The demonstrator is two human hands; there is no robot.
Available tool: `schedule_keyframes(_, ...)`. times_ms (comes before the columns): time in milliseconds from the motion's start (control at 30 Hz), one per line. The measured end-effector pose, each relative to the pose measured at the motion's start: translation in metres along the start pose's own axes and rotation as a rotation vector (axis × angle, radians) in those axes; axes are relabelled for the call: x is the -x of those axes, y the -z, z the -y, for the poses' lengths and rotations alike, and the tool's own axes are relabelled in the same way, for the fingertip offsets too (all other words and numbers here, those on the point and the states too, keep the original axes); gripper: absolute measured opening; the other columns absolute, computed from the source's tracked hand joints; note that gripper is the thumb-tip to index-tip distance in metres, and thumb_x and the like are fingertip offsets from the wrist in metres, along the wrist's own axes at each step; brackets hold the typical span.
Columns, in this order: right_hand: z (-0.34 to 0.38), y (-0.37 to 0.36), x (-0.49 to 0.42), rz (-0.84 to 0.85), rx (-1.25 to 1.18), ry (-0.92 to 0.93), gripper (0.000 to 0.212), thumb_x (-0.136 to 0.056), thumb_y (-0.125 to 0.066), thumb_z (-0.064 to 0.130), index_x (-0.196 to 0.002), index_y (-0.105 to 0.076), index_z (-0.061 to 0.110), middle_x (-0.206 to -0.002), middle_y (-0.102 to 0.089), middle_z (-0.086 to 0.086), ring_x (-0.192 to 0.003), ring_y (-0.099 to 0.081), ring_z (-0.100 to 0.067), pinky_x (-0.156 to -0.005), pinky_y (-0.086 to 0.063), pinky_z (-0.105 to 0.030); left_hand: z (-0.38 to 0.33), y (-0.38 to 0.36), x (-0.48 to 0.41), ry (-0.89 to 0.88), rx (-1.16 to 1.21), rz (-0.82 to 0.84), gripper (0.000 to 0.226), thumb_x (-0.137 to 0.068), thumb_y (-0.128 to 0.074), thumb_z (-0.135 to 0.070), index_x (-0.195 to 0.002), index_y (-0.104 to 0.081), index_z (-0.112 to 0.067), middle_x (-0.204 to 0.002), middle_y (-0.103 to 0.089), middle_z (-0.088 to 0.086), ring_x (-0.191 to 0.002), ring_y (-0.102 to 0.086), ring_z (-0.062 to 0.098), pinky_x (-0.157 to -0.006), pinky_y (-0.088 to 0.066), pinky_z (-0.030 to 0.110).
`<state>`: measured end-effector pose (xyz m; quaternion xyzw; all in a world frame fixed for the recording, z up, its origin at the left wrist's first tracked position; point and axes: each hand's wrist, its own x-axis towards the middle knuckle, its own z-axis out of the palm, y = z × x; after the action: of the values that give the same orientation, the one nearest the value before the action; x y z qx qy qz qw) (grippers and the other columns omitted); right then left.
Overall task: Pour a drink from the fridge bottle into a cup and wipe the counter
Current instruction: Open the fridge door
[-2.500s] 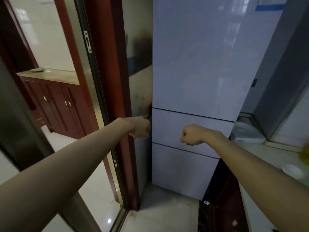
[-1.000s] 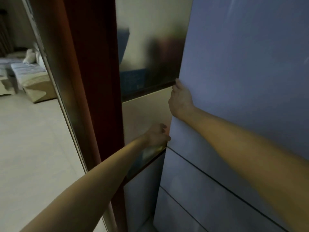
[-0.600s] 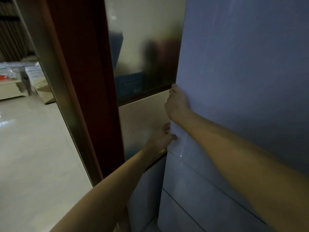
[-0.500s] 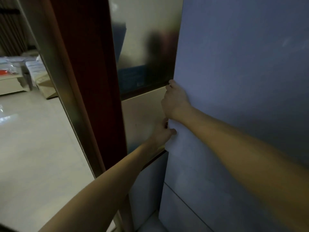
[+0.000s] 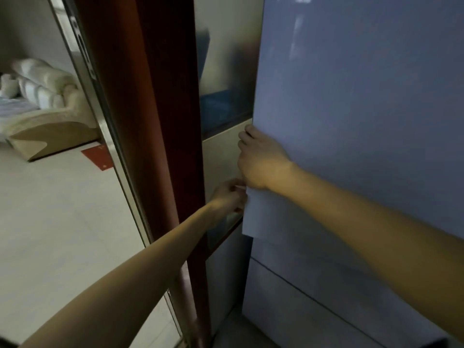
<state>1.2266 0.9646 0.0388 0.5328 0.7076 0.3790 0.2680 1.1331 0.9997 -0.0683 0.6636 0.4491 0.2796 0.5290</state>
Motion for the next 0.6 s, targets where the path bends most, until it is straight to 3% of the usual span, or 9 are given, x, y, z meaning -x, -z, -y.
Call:
schedule_keyframes(167,0.029,0.030,0.026,-0.088,-0.083,-0.075,0.036,-0.090,-0.047,0.030,-0.098,-0.073,0.007,-0.110,-0.065,-0.016,-0.113,-0.045,-0.032,-0.108,-0.024,-0.044,0.017,0.024,0.046,-0.077,0.077,0.158,0.032,-0.090,-0.047,0.007,-0.105,-0.062,-0.018,-0.092,-0.065,0.012,-0.077,-0.063,0.022,-0.061,-0.053,0.027)
schedule_keyframes(267,0.046,0.047,0.044,-0.162,-0.058,-0.135,0.026,-0.082,-0.056,0.026,-0.079,-0.076,0.009,-0.089,-0.068,-0.013,-0.098,-0.054,-0.031,-0.100,-0.028,-0.044,0.026,0.034,0.062,-0.027,0.113,0.253,0.042,-0.085,-0.053,0.009,-0.123,-0.060,-0.008,-0.097,-0.066,0.009,-0.079,-0.065,0.019,-0.065,-0.058,0.030)
schedule_keyframes(433,0.075,0.073,0.084,-0.246,-0.060,-0.221,0.024,-0.083,-0.057,0.021,-0.069,-0.072,0.007,-0.074,-0.063,-0.009,-0.090,-0.056,-0.029,-0.095,-0.029,-0.042,0.033,0.049,0.092,-0.060,0.078,0.412,0.019,-0.087,-0.054,0.003,-0.098,-0.066,-0.006,-0.086,-0.067,0.009,-0.082,-0.066,0.021,-0.075,-0.059,0.039)
schedule_keyframes(600,0.098,0.107,0.122,-0.220,-0.076,-0.268,0.023,-0.080,-0.064,0.020,-0.065,-0.070,0.004,-0.069,-0.062,-0.012,-0.081,-0.056,-0.031,-0.085,-0.032,-0.045,0.033,0.052,0.123,-0.077,-0.017,0.616,0.022,-0.090,-0.054,0.003,-0.110,-0.063,0.004,-0.093,-0.068,0.014,-0.084,-0.069,0.026,-0.084,-0.059,0.048)
